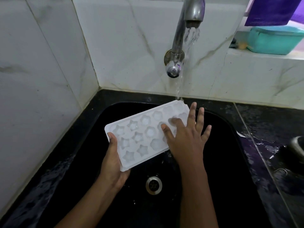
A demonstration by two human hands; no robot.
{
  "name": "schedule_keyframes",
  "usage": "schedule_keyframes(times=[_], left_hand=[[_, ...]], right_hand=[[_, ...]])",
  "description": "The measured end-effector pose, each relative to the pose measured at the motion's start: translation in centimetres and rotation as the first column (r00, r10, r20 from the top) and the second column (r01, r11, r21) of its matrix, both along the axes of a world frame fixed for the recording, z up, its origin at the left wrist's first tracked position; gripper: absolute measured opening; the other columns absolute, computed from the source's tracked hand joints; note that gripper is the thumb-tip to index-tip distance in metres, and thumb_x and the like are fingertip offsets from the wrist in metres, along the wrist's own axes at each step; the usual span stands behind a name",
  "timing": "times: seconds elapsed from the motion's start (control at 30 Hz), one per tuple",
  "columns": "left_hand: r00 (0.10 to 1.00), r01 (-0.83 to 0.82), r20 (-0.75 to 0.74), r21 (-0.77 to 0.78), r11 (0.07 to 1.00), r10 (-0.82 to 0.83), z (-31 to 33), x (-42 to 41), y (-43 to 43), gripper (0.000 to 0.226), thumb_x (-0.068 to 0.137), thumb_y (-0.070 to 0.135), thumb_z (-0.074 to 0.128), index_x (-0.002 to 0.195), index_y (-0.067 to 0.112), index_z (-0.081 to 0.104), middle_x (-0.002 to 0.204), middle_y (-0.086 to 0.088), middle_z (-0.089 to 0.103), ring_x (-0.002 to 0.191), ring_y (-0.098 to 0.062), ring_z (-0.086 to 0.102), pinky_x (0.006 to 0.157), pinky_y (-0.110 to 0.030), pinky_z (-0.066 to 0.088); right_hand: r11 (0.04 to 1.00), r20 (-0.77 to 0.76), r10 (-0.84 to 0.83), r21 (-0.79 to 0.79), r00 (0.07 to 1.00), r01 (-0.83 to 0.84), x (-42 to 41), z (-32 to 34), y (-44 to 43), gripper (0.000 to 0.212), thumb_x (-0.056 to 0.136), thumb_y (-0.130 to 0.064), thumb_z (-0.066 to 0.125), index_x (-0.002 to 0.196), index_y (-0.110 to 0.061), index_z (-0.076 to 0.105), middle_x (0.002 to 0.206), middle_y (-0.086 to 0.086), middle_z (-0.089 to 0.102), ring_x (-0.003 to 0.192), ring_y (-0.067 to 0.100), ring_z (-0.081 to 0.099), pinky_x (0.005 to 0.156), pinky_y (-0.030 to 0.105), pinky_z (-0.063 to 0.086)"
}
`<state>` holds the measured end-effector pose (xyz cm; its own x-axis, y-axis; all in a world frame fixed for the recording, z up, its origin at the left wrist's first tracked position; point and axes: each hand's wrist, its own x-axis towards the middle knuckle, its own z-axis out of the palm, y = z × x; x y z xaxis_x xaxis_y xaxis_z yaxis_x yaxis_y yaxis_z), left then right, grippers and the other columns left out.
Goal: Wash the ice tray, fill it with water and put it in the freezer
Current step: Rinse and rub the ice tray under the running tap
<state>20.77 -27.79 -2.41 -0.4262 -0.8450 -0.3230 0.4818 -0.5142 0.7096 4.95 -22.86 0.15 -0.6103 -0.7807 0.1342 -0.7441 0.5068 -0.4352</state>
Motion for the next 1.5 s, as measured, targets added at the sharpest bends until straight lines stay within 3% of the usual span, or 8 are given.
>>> schedule_keyframes(times=[0.27,0.47,0.6,0.73,0.9,1.1,1.23,1.5], left_hand=[[0.998,-0.069,-0.002,-0.045,0.997,0.069,0.7,0.1,-0.2,0.062,0.084,0.064,0.034,0.119,0.020,0.061,0.113,-0.006,0.073,0.101,-0.022,0.071,0.075,-0.034,0.061],[0.994,-0.109,0.016,0.028,0.994,0.109,0.6,-0.7,1.1,0.060,0.086,0.068,0.034,0.116,0.024,0.062,0.115,-0.007,0.072,0.102,-0.025,0.070,0.087,-0.043,0.055],[0.995,-0.103,0.013,0.029,0.994,0.103,1.2,-0.4,0.5,0.058,0.090,0.067,0.032,0.113,0.023,0.062,0.109,-0.006,0.074,0.098,-0.025,0.072,0.080,-0.041,0.059],[0.996,-0.086,-0.005,0.007,0.996,0.086,1.2,-0.4,0.3,0.059,0.091,0.065,0.032,0.119,0.022,0.061,0.113,-0.007,0.073,0.101,-0.026,0.071,0.079,-0.042,0.060],[0.997,-0.081,-0.004,-0.006,0.997,0.081,0.9,-0.9,0.7,0.060,0.091,0.065,0.033,0.122,0.021,0.060,0.115,-0.006,0.072,0.103,-0.024,0.070,0.080,-0.039,0.060],[0.993,-0.118,-0.005,0.010,0.993,0.118,0.3,-0.9,1.2,0.059,0.090,0.066,0.033,0.118,0.023,0.061,0.111,-0.005,0.074,0.100,-0.024,0.071,0.077,-0.039,0.060],[0.991,-0.134,0.005,0.019,0.991,0.133,0.3,-1.1,1.4,0.061,0.089,0.068,0.034,0.121,0.023,0.061,0.111,-0.006,0.074,0.100,-0.025,0.071,0.077,-0.041,0.061],[0.992,-0.123,0.014,0.008,0.992,0.123,0.0,-1.1,1.3,0.070,0.085,0.070,0.036,0.129,0.020,0.058,0.118,-0.007,0.071,0.105,-0.026,0.069,0.084,-0.043,0.059]], right_hand=[[0.990,0.070,0.126,-0.075,0.990,-0.120,0.2,0.1,-0.5,0.049,0.089,-0.060,0.042,0.132,-0.036,0.047,0.155,-0.006,-0.024,0.139,0.014,-0.031,0.111,0.048,-0.014],[0.943,-0.033,-0.009,-0.333,0.999,-0.003,-0.4,0.2,1.2,0.045,0.085,-0.048,0.045,0.121,-0.024,0.060,0.159,0.003,0.007,0.146,0.020,-0.004,0.112,0.054,0.009],[0.974,-0.102,0.180,-0.117,0.978,-0.192,-2.1,-0.7,2.7,0.053,0.084,-0.057,0.033,0.123,-0.032,0.058,0.154,-0.007,-0.014,0.137,0.007,-0.025,0.114,0.048,-0.001],[0.967,-0.183,0.196,-0.125,0.964,-0.220,-3.2,-0.7,2.7,0.062,0.082,-0.064,0.020,0.113,-0.031,0.063,0.158,-0.002,-0.003,0.140,0.009,-0.019,0.113,0.047,0.000],[0.961,-0.175,0.257,-0.053,0.950,-0.270,-3.2,-0.8,2.6,0.070,0.079,-0.064,0.011,0.123,-0.033,0.056,0.155,-0.008,-0.016,0.137,0.007,-0.026,0.114,0.047,-0.004],[0.975,-0.150,0.200,-0.064,0.968,-0.211,-2.7,-0.6,3.3,0.040,0.091,-0.055,0.044,0.117,-0.030,0.060,0.159,0.000,-0.004,0.144,0.016,-0.015,0.113,0.049,-0.004],[0.965,-0.126,0.261,0.020,0.957,-0.261,-2.5,-0.3,2.6,0.036,0.096,-0.046,0.039,0.129,-0.034,0.047,0.156,-0.003,-0.021,0.141,0.015,-0.026,0.113,0.048,-0.008],[0.976,-0.157,0.216,0.043,0.964,-0.212,-2.8,-0.5,2.4,0.036,0.092,-0.051,0.042,0.121,-0.033,0.055,0.158,-0.001,-0.017,0.142,0.017,-0.025,0.113,0.050,-0.008]])
